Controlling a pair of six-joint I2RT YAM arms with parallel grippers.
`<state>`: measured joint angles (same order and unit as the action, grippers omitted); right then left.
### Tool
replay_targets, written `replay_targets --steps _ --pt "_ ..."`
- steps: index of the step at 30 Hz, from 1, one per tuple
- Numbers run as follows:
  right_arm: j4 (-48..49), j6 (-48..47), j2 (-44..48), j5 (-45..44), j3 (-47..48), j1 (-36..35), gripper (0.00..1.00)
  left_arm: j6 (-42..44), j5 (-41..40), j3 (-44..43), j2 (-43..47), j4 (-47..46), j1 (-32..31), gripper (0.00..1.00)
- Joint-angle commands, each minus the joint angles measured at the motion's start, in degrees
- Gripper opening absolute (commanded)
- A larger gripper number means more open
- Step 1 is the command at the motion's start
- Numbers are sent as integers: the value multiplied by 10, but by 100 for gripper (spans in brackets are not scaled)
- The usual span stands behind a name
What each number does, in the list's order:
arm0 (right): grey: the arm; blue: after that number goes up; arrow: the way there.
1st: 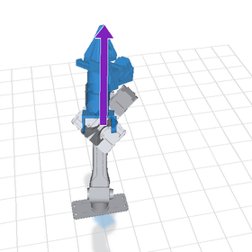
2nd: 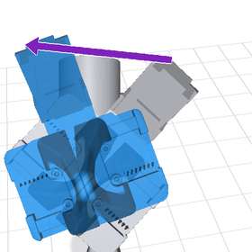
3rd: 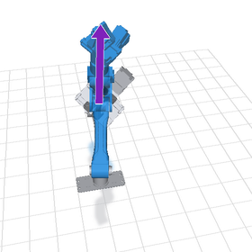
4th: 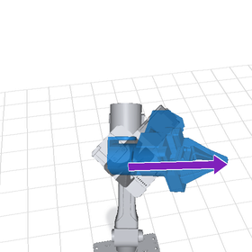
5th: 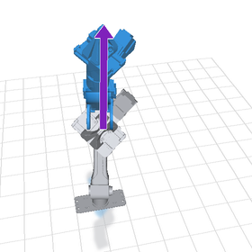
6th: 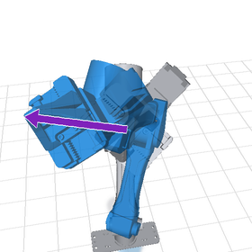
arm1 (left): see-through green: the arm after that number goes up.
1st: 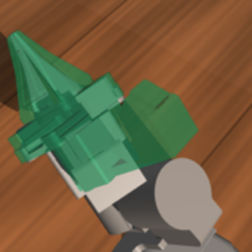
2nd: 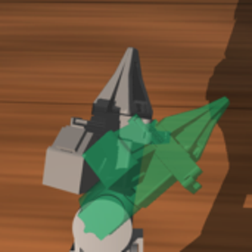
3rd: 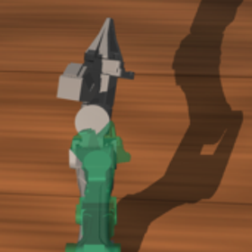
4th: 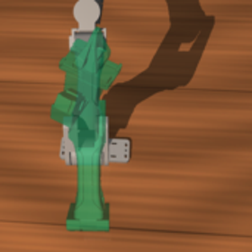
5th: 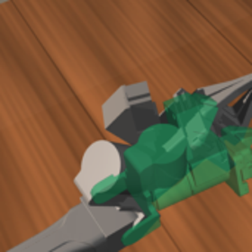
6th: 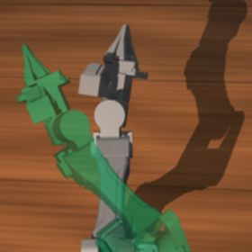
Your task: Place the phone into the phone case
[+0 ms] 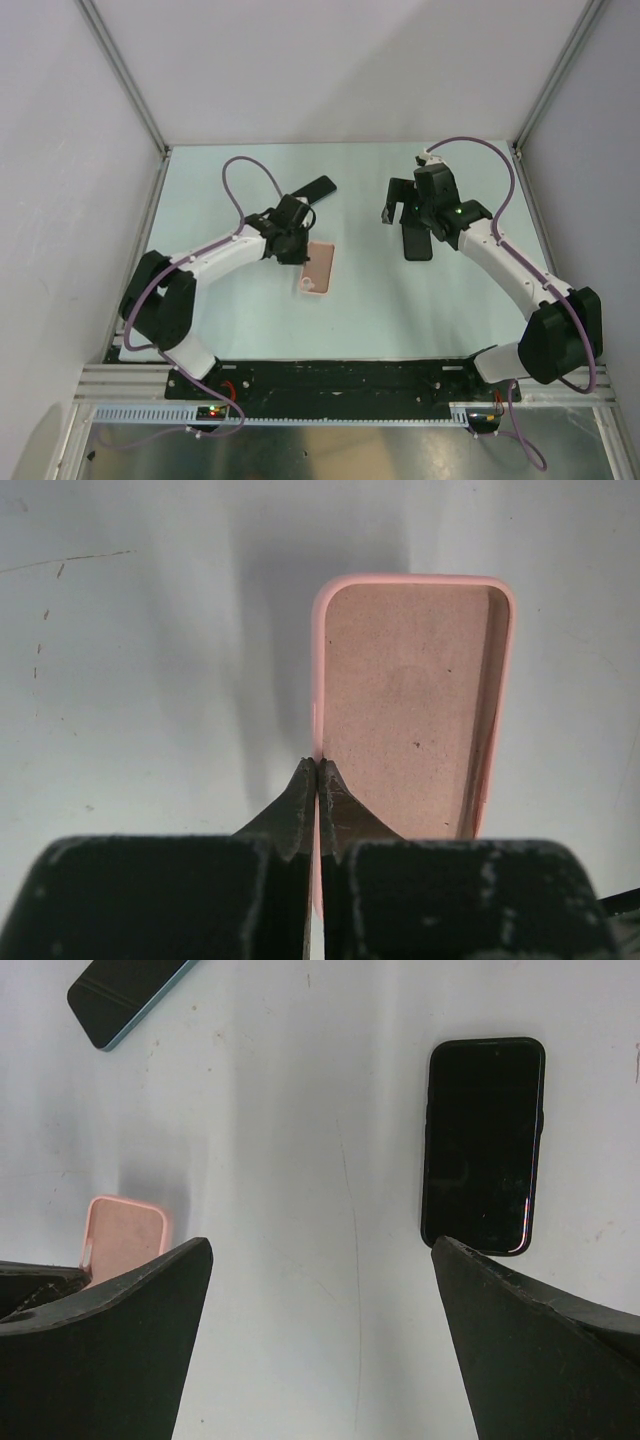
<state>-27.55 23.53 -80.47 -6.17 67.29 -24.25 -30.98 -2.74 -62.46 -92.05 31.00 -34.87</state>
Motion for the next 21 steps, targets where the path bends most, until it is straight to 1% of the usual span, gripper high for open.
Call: replay_targets --steps 1,5,8,12,18,21 --pt "15 -1 20 -11 -2 -1 98 34 11 -5 -8 -18 -3 0" --pt "17 1 17 -8 -2 -1 98 48 20 -6 -14 -17 -3 0" --pt "18 0 16 -7 -3 -2 98 40 21 -7 -21 -18 -3 0" --pt "19 0 16 -7 -4 -1 98 -13 -4 -9 -36 -20 -5 0" --pt "20 -1 13 -6 -4 -2 98 -99 -38 0 -46 -53 -16 0" --pt "21 -1 11 -6 -5 -2 98 -111 -43 -2 -51 -70 -24 0"
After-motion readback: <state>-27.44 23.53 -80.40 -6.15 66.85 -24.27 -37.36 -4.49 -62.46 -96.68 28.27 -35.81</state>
